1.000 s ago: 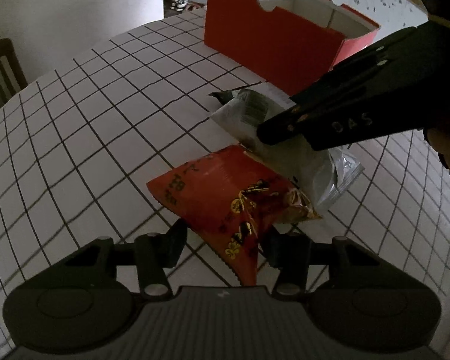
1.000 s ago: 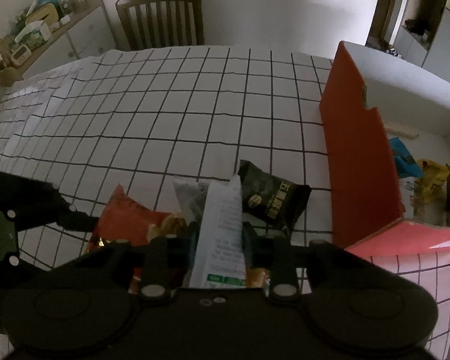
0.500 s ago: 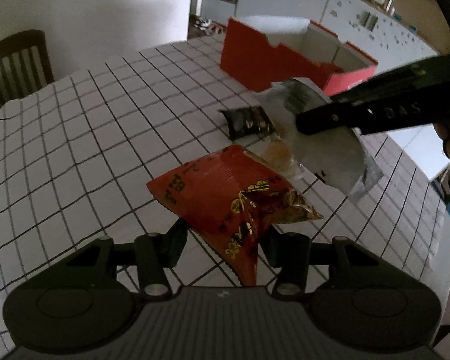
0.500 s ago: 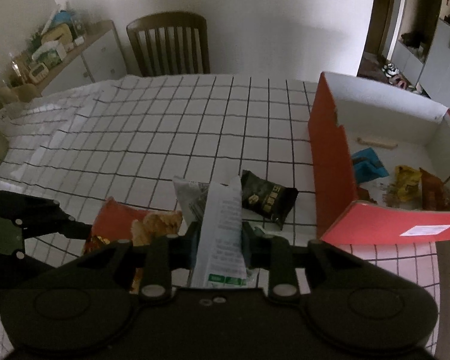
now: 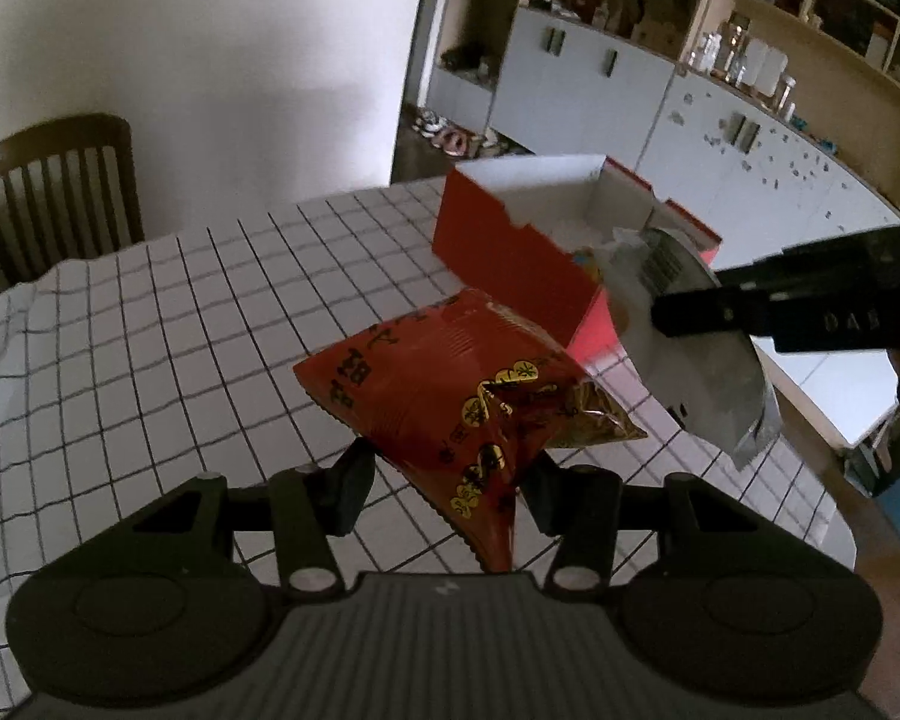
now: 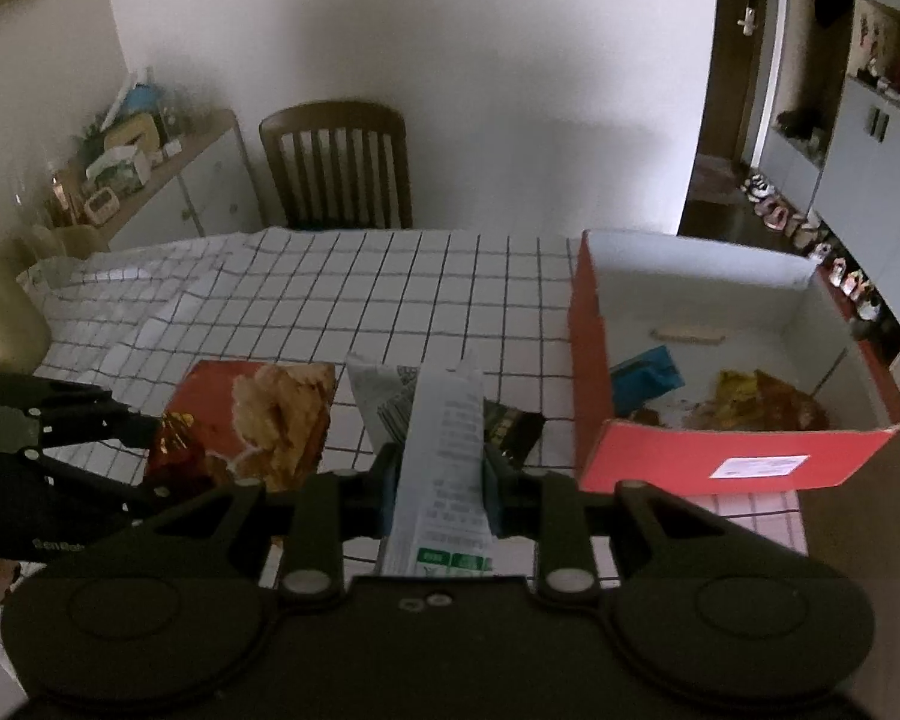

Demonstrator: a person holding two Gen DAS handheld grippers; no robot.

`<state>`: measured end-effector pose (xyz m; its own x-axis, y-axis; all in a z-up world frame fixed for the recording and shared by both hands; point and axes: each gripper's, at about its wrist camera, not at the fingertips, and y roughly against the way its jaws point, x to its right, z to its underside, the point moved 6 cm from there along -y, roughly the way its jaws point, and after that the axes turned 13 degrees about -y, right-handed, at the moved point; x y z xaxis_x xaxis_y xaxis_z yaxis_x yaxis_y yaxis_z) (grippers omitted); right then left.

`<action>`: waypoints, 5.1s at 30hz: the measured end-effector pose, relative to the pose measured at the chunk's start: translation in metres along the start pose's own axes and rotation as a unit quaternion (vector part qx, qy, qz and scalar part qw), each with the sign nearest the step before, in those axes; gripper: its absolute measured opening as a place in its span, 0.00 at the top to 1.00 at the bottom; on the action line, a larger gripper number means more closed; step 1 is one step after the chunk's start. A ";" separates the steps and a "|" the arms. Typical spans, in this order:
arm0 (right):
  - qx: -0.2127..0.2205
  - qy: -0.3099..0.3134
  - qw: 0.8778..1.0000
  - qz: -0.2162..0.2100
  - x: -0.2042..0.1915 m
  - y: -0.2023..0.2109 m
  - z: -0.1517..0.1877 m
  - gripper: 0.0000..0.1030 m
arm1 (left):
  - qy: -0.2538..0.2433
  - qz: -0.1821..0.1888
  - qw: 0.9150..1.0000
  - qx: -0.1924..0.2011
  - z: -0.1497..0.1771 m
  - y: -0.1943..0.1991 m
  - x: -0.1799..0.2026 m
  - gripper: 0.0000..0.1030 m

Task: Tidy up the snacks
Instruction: 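Lift and carry the bread and red chip bag with both grippers over the box, then open the right gripper to drop the bread while left drops the red chip bag, then withdraw both grippers from the red box back over the table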

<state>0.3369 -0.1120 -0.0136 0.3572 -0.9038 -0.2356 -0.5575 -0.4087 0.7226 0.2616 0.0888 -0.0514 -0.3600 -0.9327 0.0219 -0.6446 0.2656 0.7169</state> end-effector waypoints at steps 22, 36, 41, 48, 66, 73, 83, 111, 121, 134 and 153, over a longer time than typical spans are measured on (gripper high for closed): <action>0.060 -0.010 0.998 0.001 0.103 0.046 -0.059 0.74 | 0.042 -0.039 0.998 0.039 -0.123 -0.039 0.064 0.50; 0.059 -0.016 0.998 0.023 0.192 0.016 -0.103 0.74 | 0.041 -0.068 0.997 0.003 -0.172 -0.118 0.099 0.50; 0.051 -0.015 0.998 0.041 0.218 -0.007 -0.116 0.74 | 0.036 -0.076 0.996 -0.017 -0.184 -0.149 0.110 0.50; 0.034 -0.021 0.997 0.061 0.248 -0.044 -0.129 0.74 | 0.029 -0.090 0.994 -0.048 -0.196 -0.192 0.115 0.49; -0.035 -0.022 0.997 0.058 0.272 -0.128 -0.129 0.74 | 0.017 -0.098 0.987 -0.129 -0.198 -0.276 0.108 0.49; -0.051 -0.023 0.996 0.063 0.273 -0.142 -0.127 0.73 | 0.004 -0.107 0.982 -0.154 -0.197 -0.295 0.111 0.48; -0.061 -0.030 0.996 0.059 0.277 -0.142 -0.119 0.70 | 0.018 -0.109 0.980 -0.163 -0.198 -0.297 0.111 0.32; -0.007 -0.022 1.000 -0.014 0.237 -0.039 -0.107 0.26 | 0.023 -0.092 0.993 -0.069 -0.192 -0.188 0.131 0.32; 0.024 -0.013 0.999 -0.034 0.202 0.000 -0.098 0.15 | 0.038 -0.081 0.996 -0.021 -0.176 -0.124 0.115 0.32; 0.060 -0.011 0.997 -0.056 0.131 0.030 -0.071 0.04 | 0.056 -0.093 0.994 0.033 -0.124 -0.037 0.069 0.19; 0.031 -0.002 0.998 -0.058 0.058 0.005 -0.048 0.01 | 0.094 -0.099 0.989 0.047 -0.048 -0.019 0.032 0.00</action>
<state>0.3906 -0.1609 0.0072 0.4193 -0.8506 -0.3172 -0.5584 -0.5172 0.6486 0.2950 0.0419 -0.0312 -0.0931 -0.9954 0.0234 -0.7537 0.0858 0.6516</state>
